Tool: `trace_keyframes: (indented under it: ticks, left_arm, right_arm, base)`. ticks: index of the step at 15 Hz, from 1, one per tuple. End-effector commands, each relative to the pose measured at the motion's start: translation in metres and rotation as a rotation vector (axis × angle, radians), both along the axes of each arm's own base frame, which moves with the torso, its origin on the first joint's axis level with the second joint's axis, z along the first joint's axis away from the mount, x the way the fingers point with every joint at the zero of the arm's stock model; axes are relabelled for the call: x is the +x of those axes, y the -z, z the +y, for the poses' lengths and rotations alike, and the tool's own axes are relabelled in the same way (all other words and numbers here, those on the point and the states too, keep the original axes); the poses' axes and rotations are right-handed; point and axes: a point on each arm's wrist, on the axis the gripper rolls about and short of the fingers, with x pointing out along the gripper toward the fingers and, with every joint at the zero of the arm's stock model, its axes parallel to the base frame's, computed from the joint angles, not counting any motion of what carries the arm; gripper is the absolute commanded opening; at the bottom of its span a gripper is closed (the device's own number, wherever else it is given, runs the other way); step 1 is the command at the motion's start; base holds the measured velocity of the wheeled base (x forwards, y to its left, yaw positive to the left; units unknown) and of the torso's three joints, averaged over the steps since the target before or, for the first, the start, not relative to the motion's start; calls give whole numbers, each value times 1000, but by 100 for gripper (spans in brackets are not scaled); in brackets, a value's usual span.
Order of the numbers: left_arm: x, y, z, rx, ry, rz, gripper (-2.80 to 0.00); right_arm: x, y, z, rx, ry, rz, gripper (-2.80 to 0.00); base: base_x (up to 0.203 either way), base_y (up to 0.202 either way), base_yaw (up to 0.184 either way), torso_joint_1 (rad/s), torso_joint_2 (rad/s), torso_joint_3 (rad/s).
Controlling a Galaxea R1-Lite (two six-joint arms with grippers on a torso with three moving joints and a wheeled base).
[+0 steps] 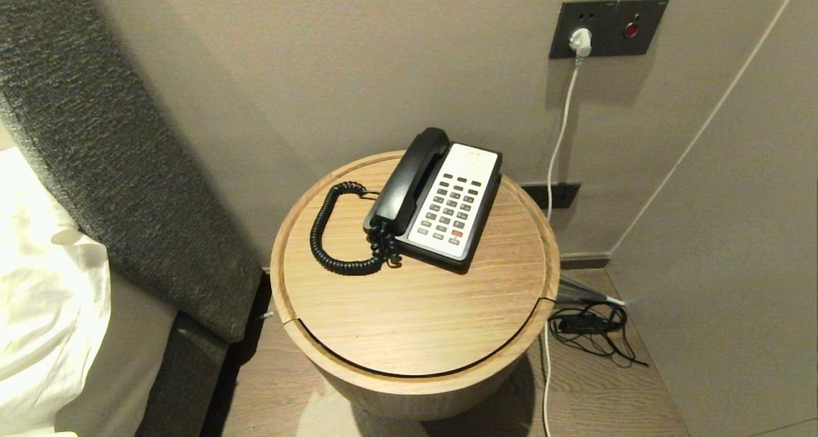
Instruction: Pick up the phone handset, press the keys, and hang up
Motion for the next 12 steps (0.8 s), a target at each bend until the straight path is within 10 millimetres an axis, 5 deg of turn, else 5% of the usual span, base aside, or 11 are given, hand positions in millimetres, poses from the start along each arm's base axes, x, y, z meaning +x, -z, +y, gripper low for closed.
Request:
trace_keyframes:
  ticks: [1, 4, 12]
  left_arm:
    - [0, 0, 0, 0, -1, 2, -280]
    - [0, 0, 0, 0, -1, 2, -280]
    - [0, 0, 0, 0, -1, 2, -280]
  right_arm:
    - [18, 26, 0, -61, -2, -37, -280]
    - [31, 51, -1, -275, 5, -105, -280]
    - [31, 56, -1, -278, 3, -57, -280]
  base:
    - [0, 0, 0, 0, 0, 0]
    - [0, 0, 0, 0, 0, 0]
    - [0, 0, 0, 0, 0, 0]
